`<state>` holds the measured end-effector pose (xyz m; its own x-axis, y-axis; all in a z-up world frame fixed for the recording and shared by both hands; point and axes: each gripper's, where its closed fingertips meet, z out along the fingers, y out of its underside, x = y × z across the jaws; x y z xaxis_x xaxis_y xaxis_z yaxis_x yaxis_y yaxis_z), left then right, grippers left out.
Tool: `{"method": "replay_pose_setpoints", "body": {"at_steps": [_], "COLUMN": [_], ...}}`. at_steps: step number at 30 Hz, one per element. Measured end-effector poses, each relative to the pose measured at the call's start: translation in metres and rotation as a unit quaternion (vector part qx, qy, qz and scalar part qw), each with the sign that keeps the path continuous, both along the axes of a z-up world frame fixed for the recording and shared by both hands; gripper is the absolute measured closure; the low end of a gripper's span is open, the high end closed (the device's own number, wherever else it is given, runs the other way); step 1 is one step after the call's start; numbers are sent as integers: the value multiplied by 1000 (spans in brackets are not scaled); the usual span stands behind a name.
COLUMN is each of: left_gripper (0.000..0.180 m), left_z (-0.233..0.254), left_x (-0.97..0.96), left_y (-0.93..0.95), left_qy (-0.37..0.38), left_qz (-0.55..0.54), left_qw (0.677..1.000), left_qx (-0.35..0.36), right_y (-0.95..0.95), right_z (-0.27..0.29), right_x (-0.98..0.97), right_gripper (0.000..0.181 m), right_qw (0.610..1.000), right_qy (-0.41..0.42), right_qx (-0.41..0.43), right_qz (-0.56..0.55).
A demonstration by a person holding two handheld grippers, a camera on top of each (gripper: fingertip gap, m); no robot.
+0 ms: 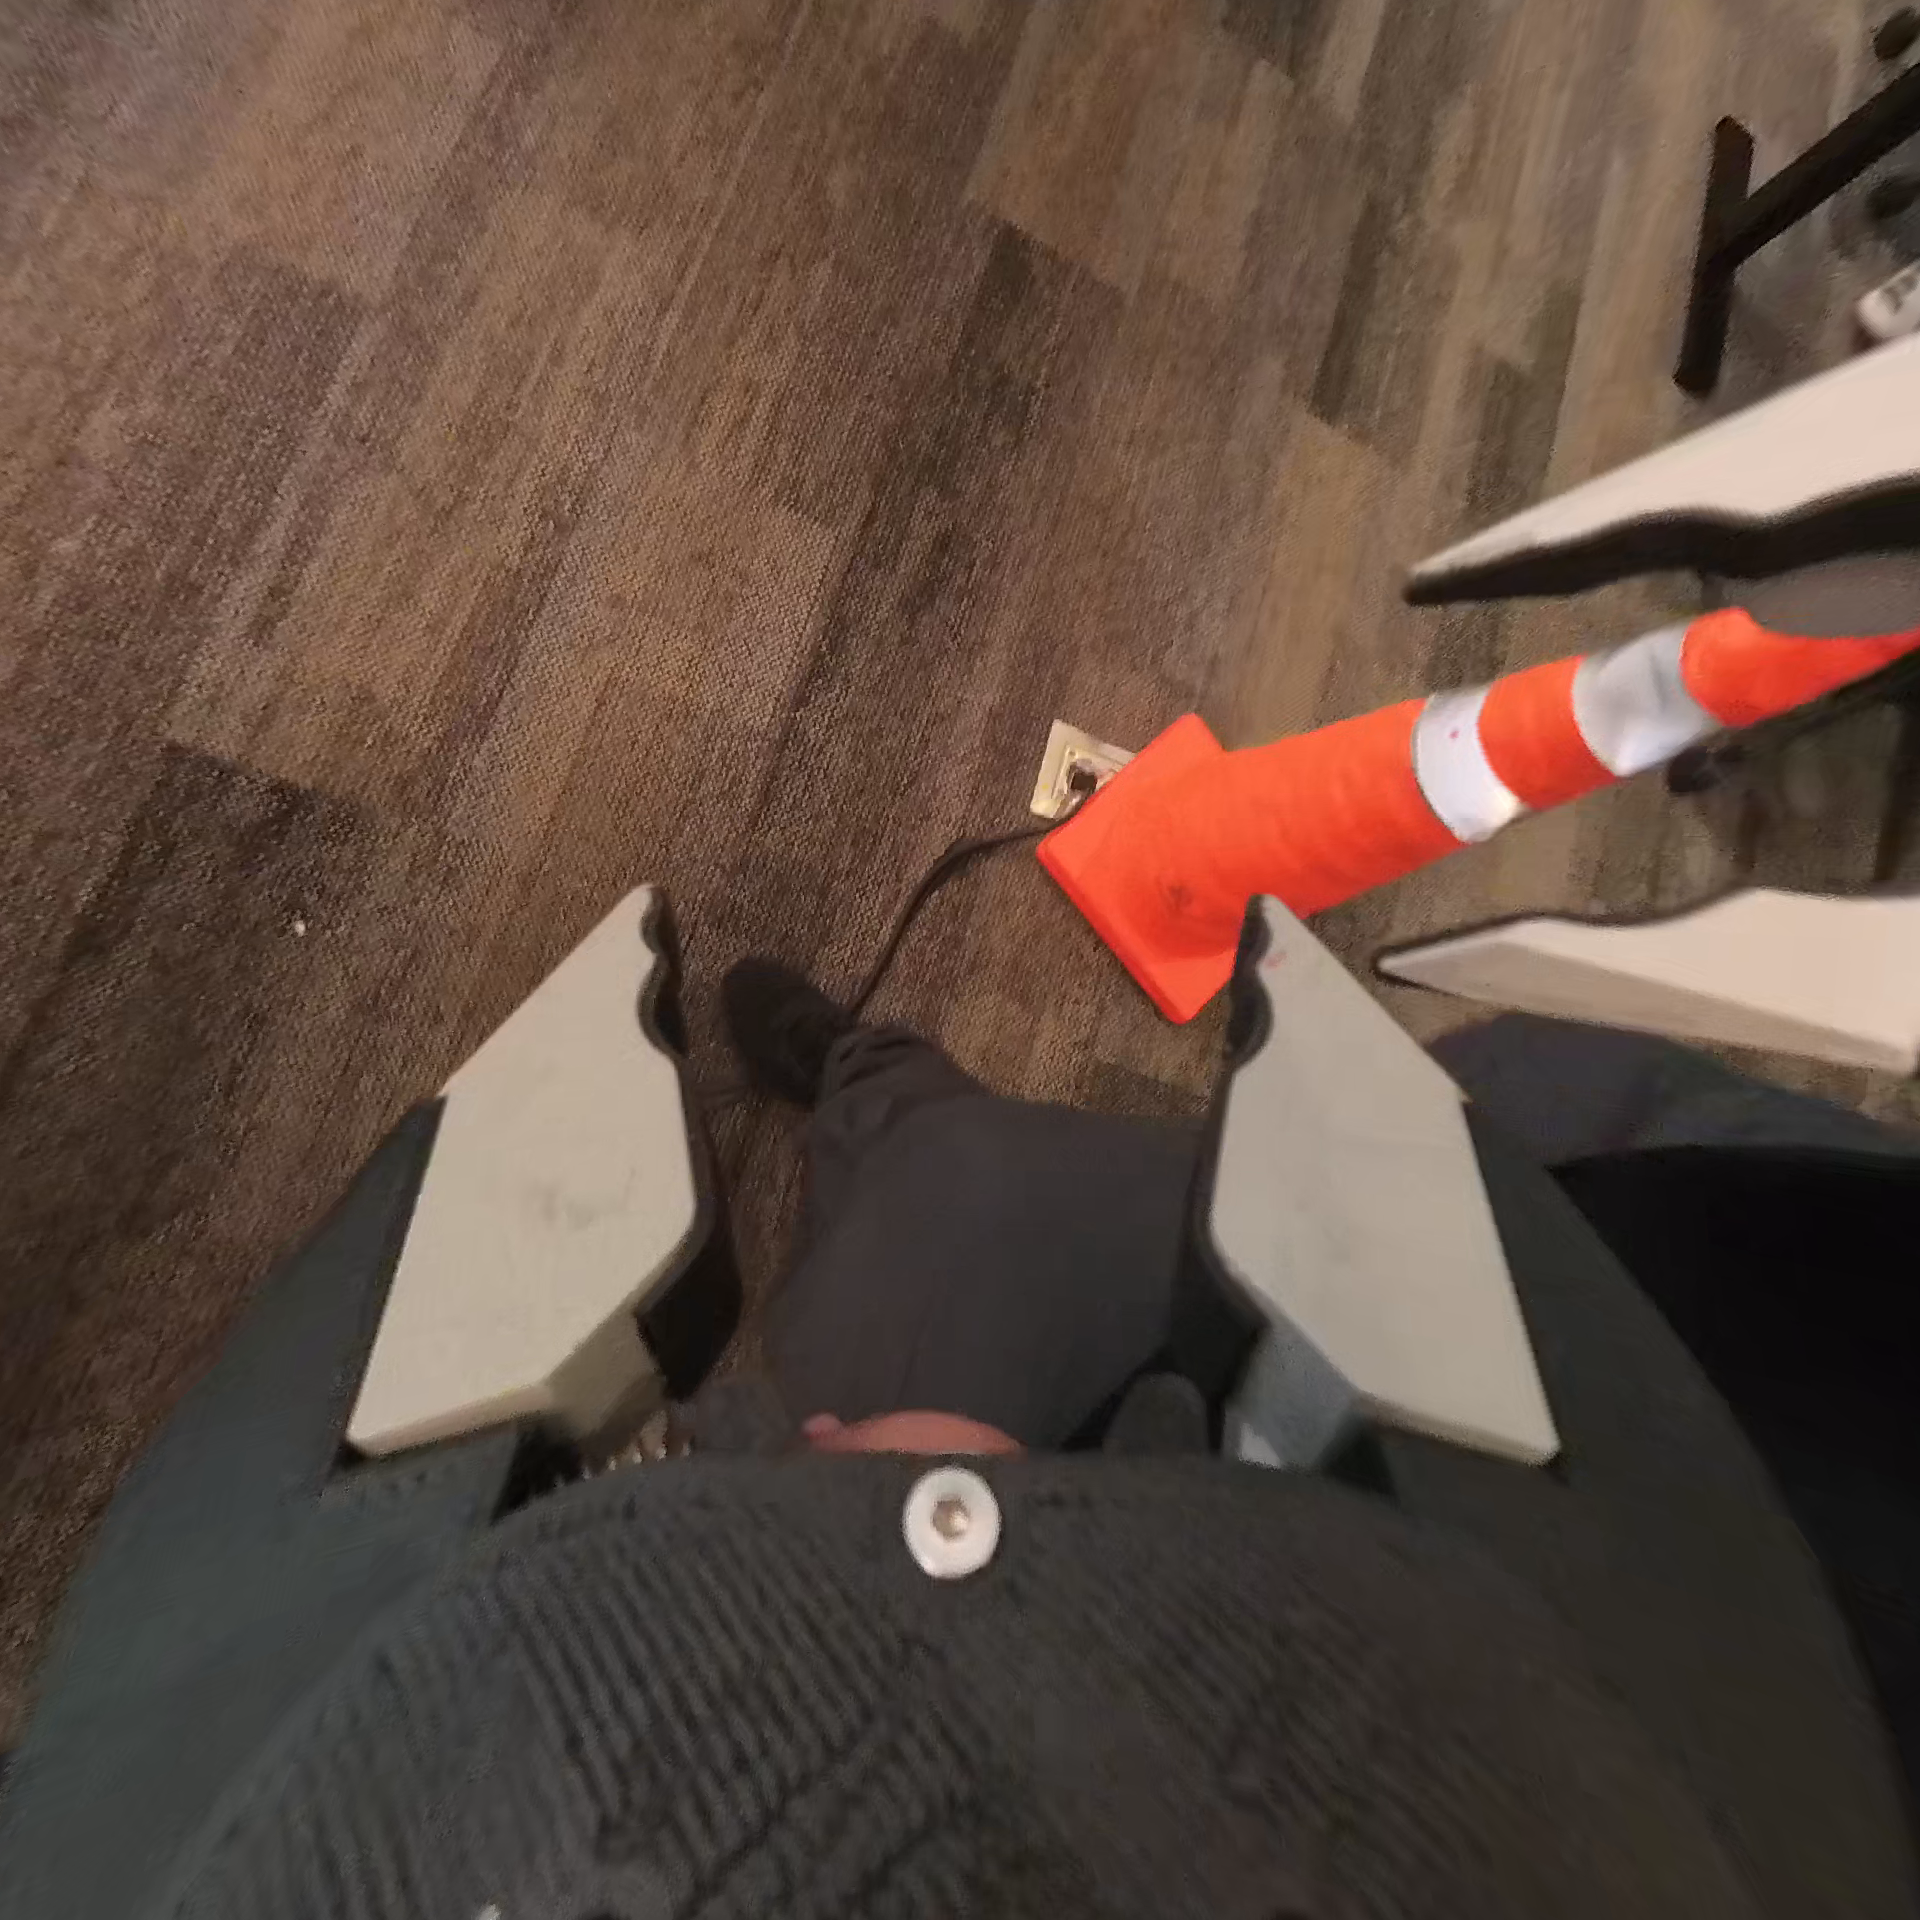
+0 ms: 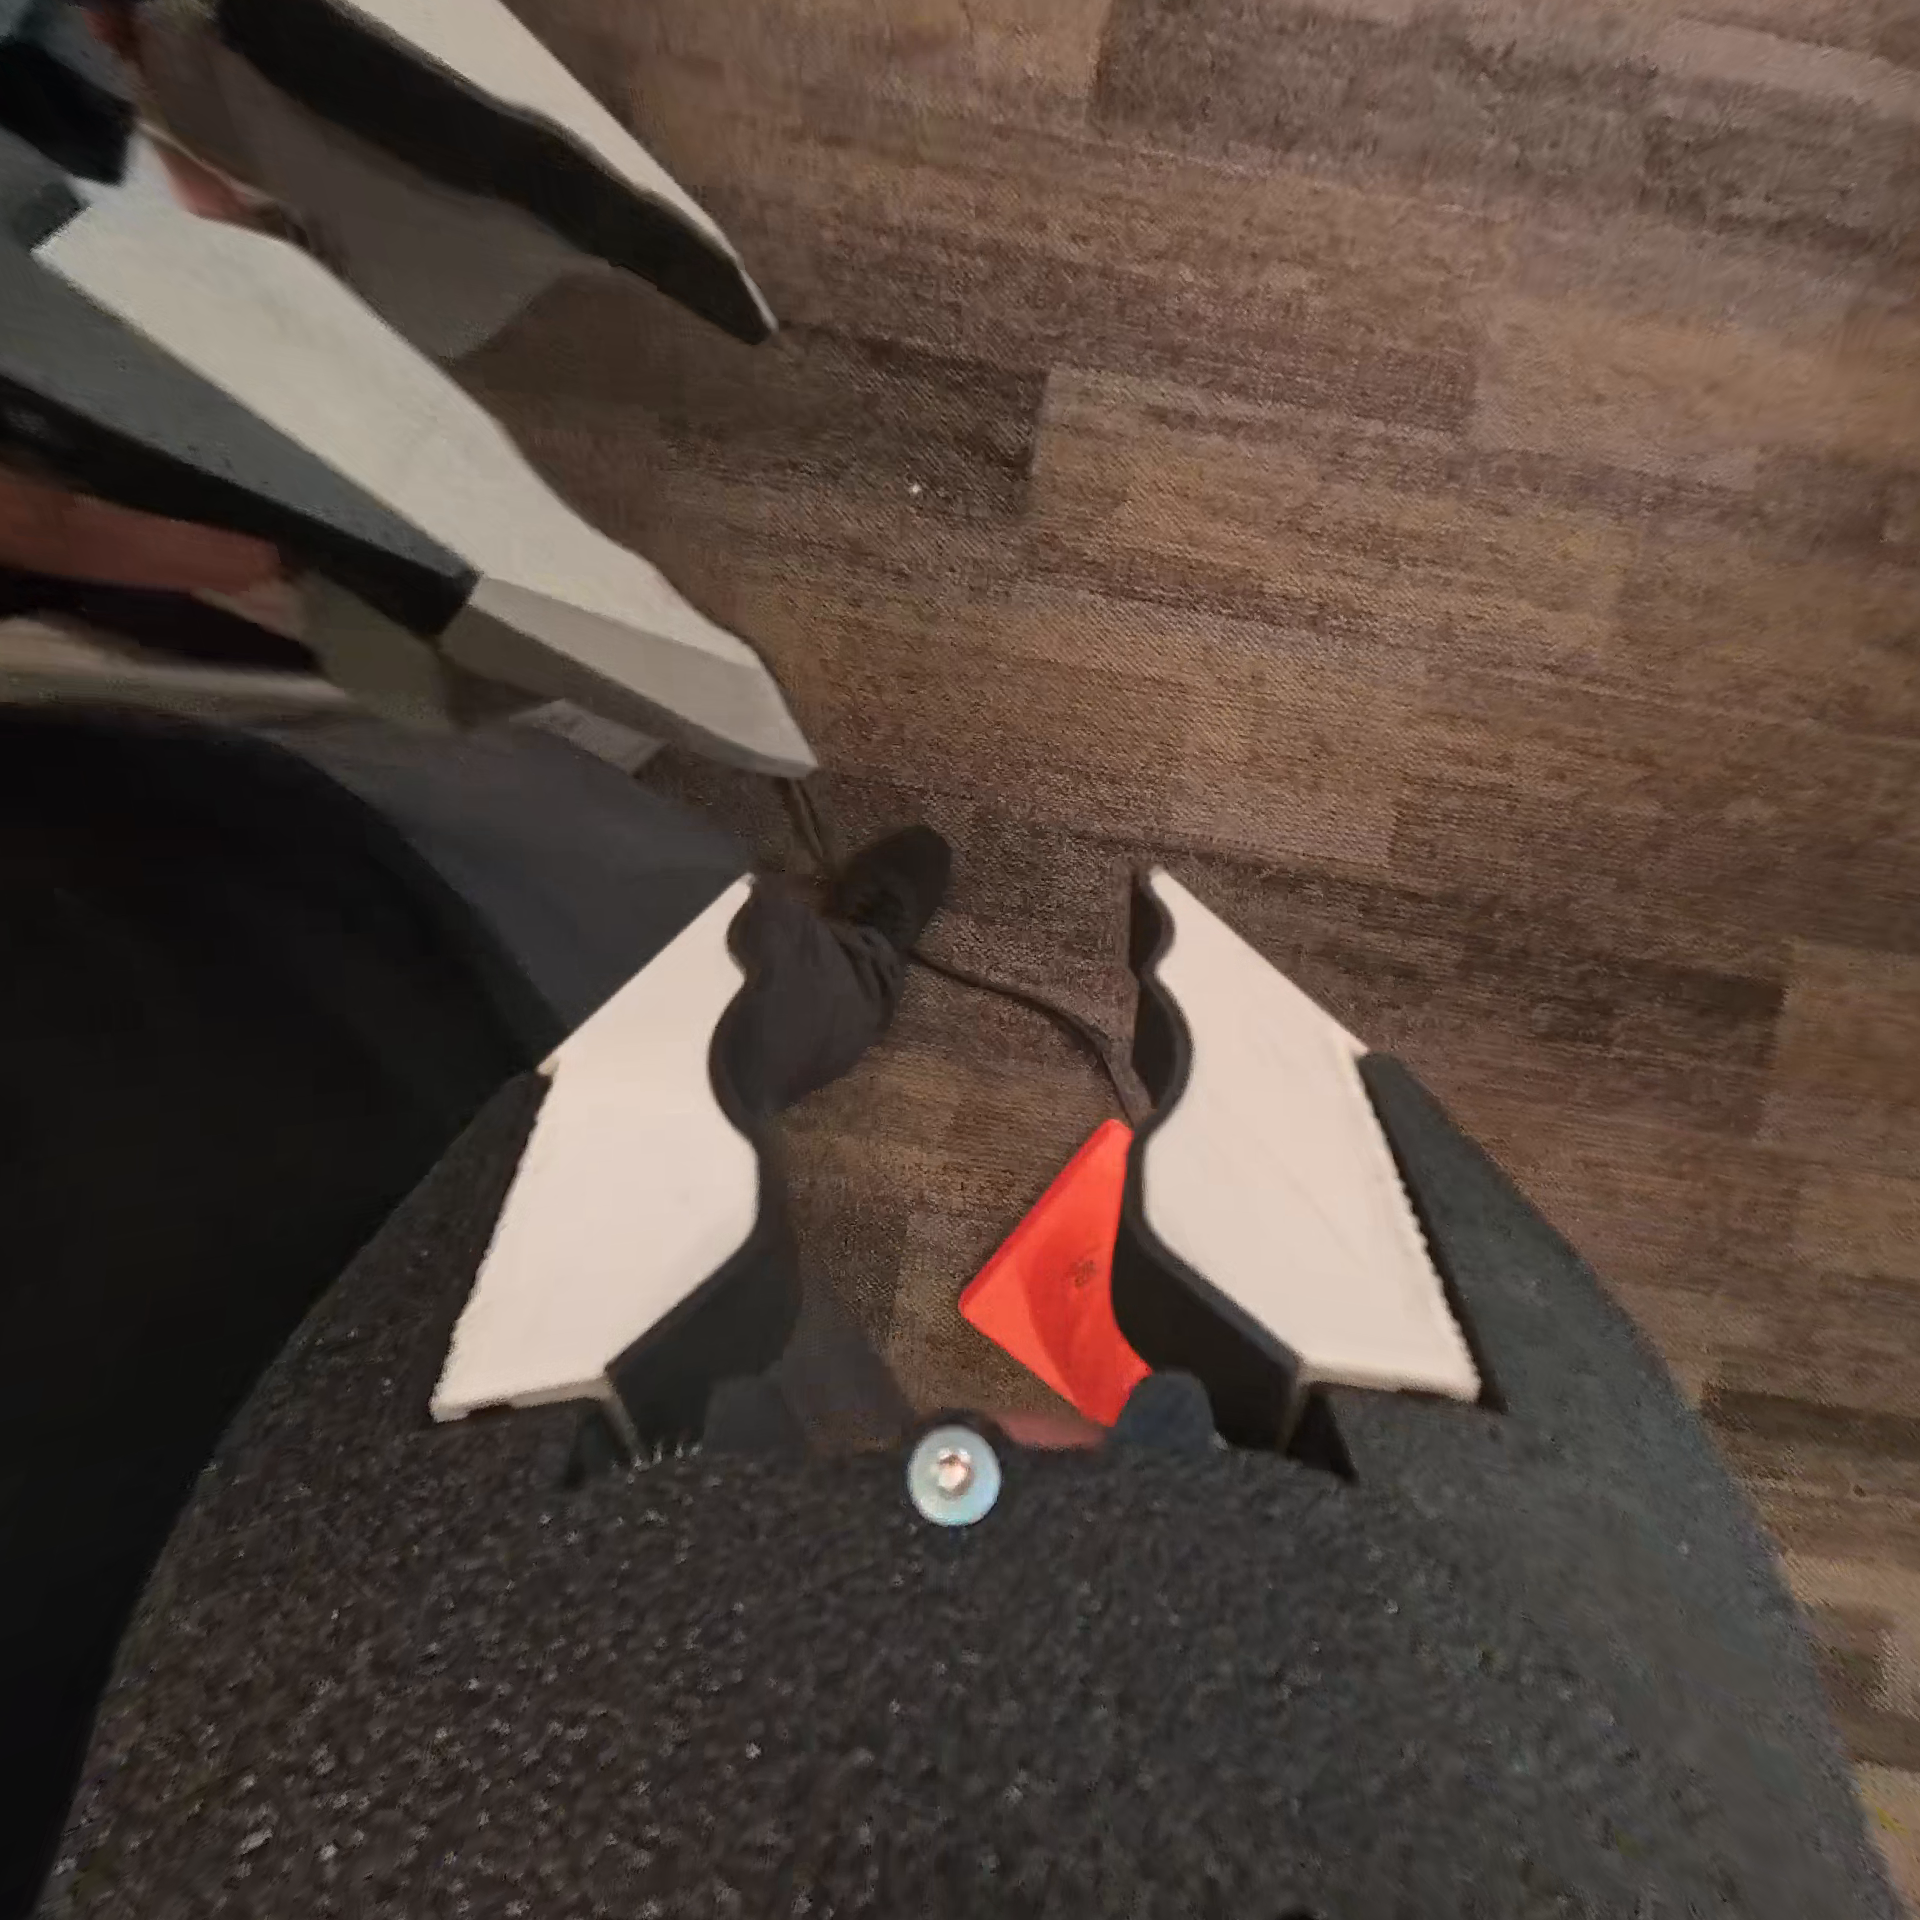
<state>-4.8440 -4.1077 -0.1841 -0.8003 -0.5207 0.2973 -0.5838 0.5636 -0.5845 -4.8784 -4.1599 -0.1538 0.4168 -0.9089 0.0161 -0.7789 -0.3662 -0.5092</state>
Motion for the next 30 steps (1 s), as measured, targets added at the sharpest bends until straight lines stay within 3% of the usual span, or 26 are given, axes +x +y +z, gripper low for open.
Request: {"method": "replay_pose_setpoints", "body": {"at_steps": [8, 14, 17, 19, 21, 22, 25, 26, 29, 30], "left_gripper": [89, 83, 89, 80, 68, 74, 136, 140, 93, 98], "left_z": [25, 8, 8, 2, -9, -11, 11, 16, 14, 15], "left_x": [185, 293, 354, 397, 436, 453, 509, 536, 616, 639], "left_y": [-58, -57, -63, -73, -80, -80, -102, -106, -105, -110], "left_qy": [-58, -64, -110, -109, -57, -25, 31, 27, 16, 21], "left_qz": [8, 70, 72, 70, 73, 69, 37, 40, 78, 87], "left_qw": [998, 995, 991, 992, 996, 996, 998, 998, 993, 993], "left_qx": [-17, 5, -8, -12, 16, 46, 33, 39, 88, 79], "right_y": [-65, -96, -102, -112, -125, -130, -145, -152, -170, -174], "right_z": [34, 14, 2, -18, -30, -26, 1, 5, 7, 8], "right_x": [165, 294, 366, 421, 477, 505, 582, 607, 680, 706], "right_gripper": [113, 114, 116, 115, 113, 113, 113, 114, 114, 114], "right_qw": [999, 995, 984, 980, 977, 974, 963, 960, 952, 950], "right_qy": [-22, -12, -17, -5, 7, 10, -5, -6, 12, 13], "right_qx": [26, 61, 108, 115, 120, 130, 151, 147, 137, 132], "right_qz": [13, 80, 142, 164, 177, 184, 225, 239, 272, 282]}}
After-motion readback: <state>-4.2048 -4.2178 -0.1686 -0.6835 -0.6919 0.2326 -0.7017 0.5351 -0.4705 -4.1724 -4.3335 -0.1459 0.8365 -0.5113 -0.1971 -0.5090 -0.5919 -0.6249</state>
